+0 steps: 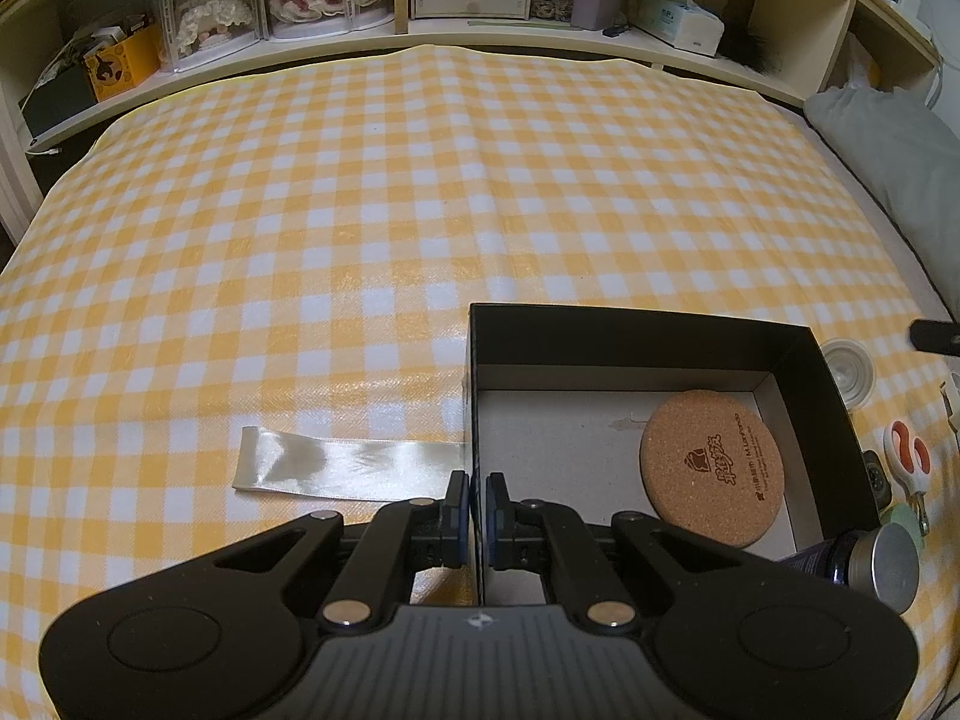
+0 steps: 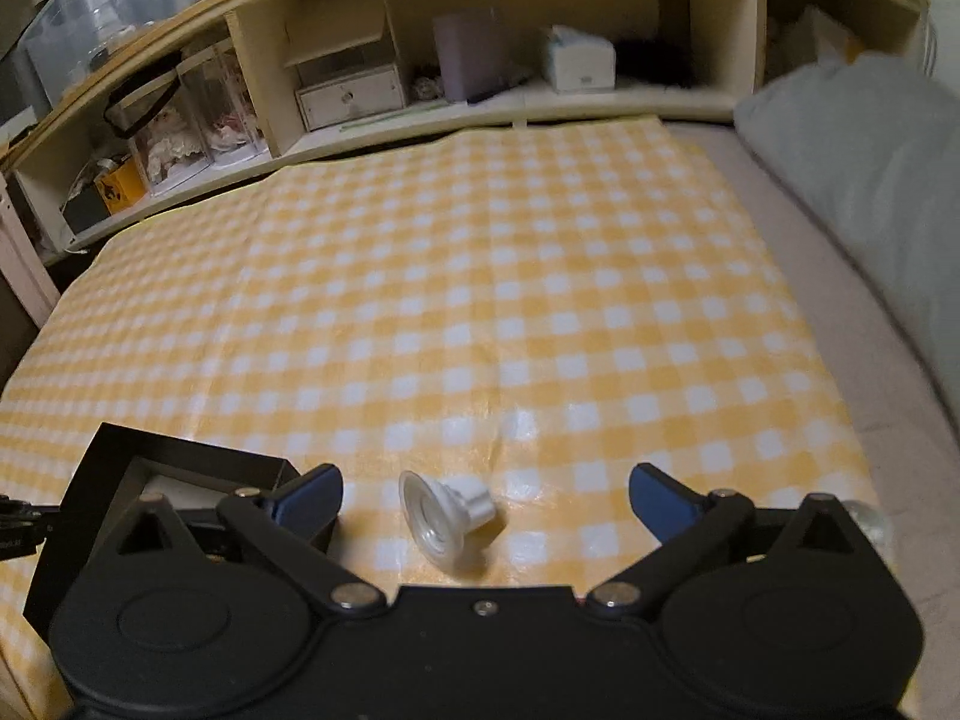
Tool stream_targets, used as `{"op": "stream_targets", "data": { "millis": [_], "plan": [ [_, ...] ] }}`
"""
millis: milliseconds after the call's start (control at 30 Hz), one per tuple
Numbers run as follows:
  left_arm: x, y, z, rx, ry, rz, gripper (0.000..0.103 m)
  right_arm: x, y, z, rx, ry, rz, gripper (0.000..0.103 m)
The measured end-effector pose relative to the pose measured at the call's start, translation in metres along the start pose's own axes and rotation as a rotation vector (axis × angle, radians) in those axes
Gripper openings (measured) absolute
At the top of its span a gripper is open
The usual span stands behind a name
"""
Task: Organize rigid objects
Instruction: 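Grasp the white plastic cup part with the right gripper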
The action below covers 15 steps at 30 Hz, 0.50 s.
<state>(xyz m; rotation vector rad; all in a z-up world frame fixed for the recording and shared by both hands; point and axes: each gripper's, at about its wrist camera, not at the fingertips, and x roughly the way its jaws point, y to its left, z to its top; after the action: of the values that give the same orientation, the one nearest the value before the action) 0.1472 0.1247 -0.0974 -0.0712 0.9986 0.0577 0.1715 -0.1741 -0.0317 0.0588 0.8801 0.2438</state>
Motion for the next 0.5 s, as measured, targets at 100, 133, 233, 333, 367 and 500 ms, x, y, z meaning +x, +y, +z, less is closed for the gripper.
{"op": "stream_targets", "data": {
  "millis": [100,133,233,333,367,500],
  "plan": [
    [-0.001,0.001,0.000,-0.001,0.000,-0.001,0.005,0.013,-0.002,-0.006,-0.087,0.013,0.012,0.068],
    [-0.001,0.001,0.000,-0.001,0.000,-0.001,0.005,0.015,-0.001,-0.009,-0.129,0.018,0.012,0.059],
    [-0.001,0.001,0.000,-0.001,0.000,0.000,0.005,0.025,0.006,-0.013,-0.223,0.038,0.039,0.047],
    [-0.001,0.001,0.000,0.000,0.001,0.000,0.005,0.028,0.012,-0.015,-0.259,0.052,0.096,0.043],
    [-0.001,0.001,-0.001,0.001,0.001,0.001,0.005,0.027,0.015,-0.015,-0.273,0.054,0.106,0.038],
    [0.000,-0.001,-0.002,0.001,0.005,0.000,0.005,0.030,0.025,-0.018,-0.324,0.082,0.102,0.015]
  ]
}}
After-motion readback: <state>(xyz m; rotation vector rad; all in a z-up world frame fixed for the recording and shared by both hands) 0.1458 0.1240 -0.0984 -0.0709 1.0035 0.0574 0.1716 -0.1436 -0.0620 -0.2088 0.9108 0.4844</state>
